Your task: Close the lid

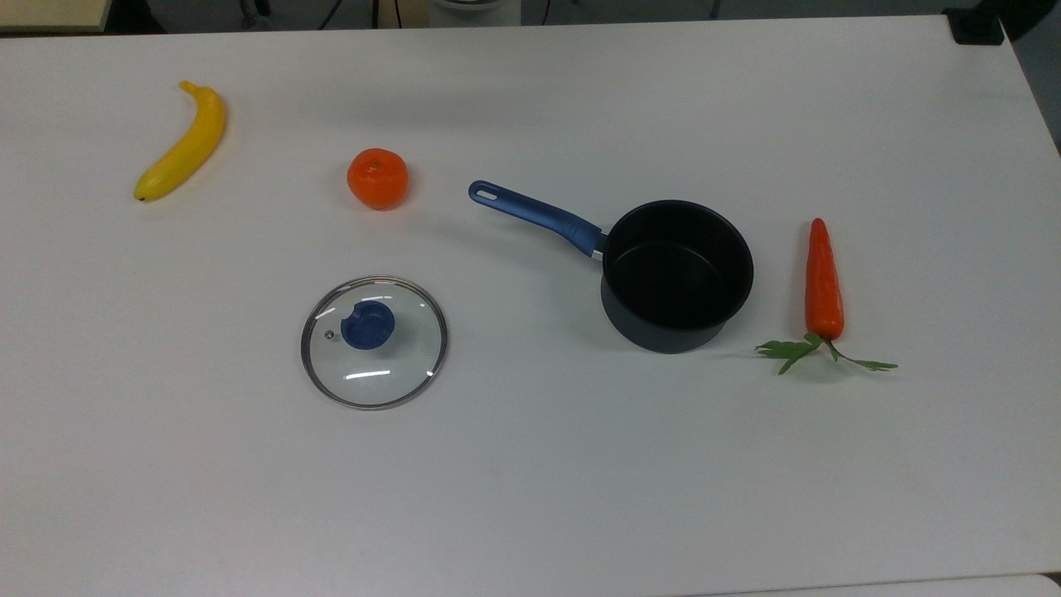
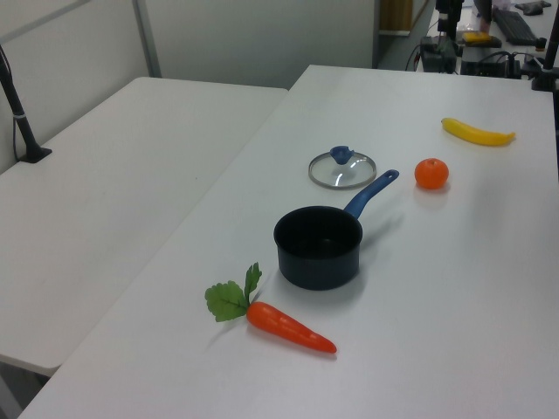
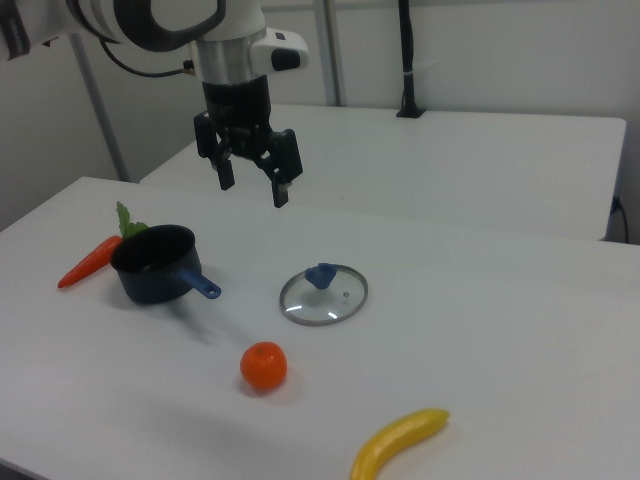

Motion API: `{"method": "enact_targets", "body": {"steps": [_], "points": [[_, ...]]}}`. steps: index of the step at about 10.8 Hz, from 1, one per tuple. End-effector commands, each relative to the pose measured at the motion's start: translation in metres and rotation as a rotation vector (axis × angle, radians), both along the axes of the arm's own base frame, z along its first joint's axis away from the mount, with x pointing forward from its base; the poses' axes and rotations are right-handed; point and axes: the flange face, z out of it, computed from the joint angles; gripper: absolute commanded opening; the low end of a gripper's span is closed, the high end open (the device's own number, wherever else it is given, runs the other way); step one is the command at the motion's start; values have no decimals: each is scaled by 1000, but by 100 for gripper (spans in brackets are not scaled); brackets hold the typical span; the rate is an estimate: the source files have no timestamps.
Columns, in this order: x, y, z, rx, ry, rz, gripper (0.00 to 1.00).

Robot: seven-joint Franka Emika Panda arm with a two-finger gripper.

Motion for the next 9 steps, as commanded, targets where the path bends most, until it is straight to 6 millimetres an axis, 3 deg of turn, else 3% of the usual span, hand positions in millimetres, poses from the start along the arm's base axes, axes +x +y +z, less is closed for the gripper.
{"method": "enact_targets", "body": {"steps": [1, 9], "points": [[-8, 3, 3, 4, 16, 20, 100], [-14, -1, 4, 10, 40, 11, 100]]}}
